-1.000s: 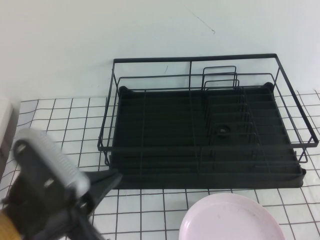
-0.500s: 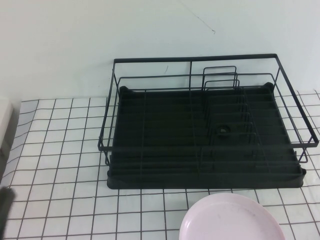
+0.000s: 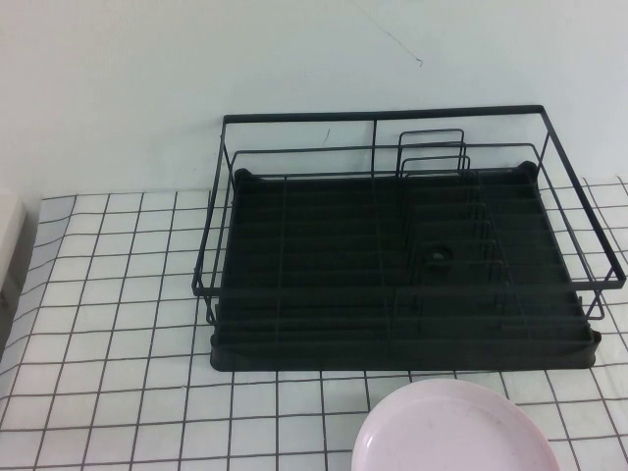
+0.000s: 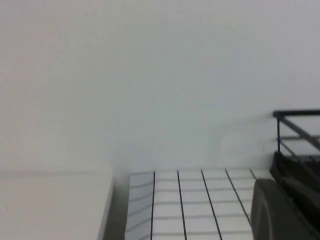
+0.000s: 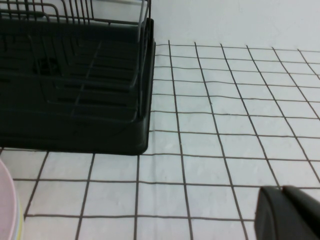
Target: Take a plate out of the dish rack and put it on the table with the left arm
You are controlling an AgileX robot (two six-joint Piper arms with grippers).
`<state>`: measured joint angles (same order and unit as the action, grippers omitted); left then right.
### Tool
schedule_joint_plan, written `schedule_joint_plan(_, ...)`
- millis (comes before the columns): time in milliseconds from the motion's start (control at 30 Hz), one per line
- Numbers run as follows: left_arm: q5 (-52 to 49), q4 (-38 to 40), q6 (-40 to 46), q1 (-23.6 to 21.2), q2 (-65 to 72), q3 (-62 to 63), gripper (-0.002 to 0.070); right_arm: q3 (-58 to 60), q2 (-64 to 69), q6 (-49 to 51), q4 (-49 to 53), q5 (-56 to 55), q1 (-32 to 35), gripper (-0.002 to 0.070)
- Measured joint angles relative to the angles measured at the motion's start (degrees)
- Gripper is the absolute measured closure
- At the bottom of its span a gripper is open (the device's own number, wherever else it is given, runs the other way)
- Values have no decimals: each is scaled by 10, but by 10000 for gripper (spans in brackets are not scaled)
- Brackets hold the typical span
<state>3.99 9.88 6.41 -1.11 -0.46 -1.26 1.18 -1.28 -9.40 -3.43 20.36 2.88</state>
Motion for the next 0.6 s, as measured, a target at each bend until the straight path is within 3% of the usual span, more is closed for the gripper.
schedule_joint_plan(333,-200,0,5,-10,-1,0,677,0,0,0,0,0,0,678)
schedule_joint_plan(600,-216,0,6,-10,-1,1,677,0,0,0,0,0,0,678)
